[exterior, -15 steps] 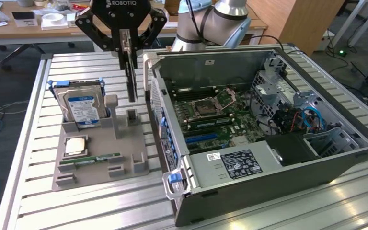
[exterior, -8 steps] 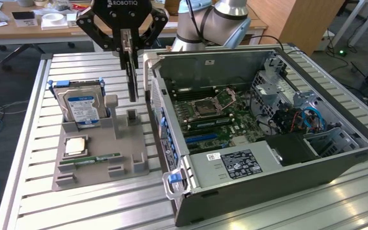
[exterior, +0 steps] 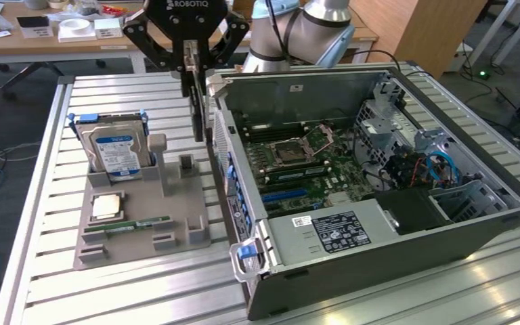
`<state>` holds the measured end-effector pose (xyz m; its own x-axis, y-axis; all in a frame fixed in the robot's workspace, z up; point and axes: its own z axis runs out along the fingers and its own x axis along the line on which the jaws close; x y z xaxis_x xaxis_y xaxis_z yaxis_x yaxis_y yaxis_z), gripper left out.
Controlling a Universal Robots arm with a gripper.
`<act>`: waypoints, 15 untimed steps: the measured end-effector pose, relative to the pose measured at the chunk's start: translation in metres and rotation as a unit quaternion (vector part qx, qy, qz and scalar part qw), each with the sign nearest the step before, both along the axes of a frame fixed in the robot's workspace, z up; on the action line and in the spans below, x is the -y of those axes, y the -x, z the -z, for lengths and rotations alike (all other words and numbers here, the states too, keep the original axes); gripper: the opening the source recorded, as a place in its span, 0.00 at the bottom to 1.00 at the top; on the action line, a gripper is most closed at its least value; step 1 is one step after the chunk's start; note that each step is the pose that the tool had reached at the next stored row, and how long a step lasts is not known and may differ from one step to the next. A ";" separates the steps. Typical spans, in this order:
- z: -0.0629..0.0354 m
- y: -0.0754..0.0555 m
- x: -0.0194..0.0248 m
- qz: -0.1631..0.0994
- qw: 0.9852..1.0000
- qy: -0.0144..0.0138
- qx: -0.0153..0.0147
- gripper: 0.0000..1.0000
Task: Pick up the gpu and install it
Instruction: 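Pick up the gpu and move the gpu toward the slot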
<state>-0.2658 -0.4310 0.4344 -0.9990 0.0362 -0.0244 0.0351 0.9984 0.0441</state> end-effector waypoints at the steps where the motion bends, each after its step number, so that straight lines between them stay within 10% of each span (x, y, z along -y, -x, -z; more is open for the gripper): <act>1: 0.0000 -0.003 -0.0002 0.000 1.000 0.000 0.000 0.26; 13: 0.0000 -0.038 -0.0028 0.000 1.000 -0.001 0.000 0.26; 15: 0.0000 -0.059 -0.0047 0.000 1.000 -0.002 0.000 0.26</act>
<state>-0.2063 -0.4263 0.4344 -0.9991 0.0361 -0.0244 0.0349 0.9983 0.0473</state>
